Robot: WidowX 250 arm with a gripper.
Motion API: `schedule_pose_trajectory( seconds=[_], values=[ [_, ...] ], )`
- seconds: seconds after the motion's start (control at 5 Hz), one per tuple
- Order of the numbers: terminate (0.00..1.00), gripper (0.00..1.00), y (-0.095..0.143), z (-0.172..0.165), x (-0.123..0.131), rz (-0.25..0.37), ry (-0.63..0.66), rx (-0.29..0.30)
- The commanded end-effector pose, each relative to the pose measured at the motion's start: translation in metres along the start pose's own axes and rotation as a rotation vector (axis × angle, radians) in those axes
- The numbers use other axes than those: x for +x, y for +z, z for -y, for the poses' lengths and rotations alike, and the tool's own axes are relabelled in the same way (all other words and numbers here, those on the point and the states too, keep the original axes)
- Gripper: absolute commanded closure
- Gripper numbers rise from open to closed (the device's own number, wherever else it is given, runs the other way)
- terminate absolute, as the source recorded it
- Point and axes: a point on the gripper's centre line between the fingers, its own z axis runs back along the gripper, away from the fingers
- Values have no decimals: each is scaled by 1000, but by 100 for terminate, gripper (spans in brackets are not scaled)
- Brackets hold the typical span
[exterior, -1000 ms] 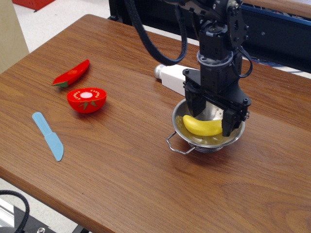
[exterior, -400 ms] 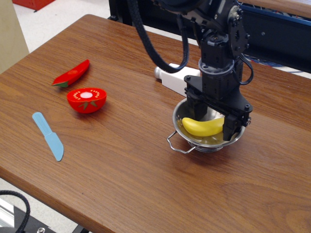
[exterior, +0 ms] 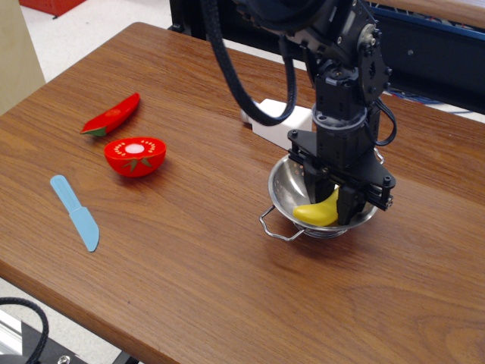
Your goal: Take banana out of colander
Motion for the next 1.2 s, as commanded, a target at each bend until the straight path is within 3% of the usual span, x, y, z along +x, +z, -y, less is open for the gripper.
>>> schedule_pose_trajectory(
  seconds=[0.0, 0.2, 0.4, 0.6, 0.8, 1.0],
  values=[
    [0, 100, 33, 0, 5, 125, 128, -3],
    [0, 100, 58, -6, 8, 173, 231, 24],
    [0, 100, 87, -19, 8, 210, 286, -4],
    [0, 100, 99, -57, -1, 224, 391, 55],
    [0, 100, 92, -99, -8, 160, 444, 41],
    [0, 100, 84, -123, -10, 166, 483, 70]
  ],
)
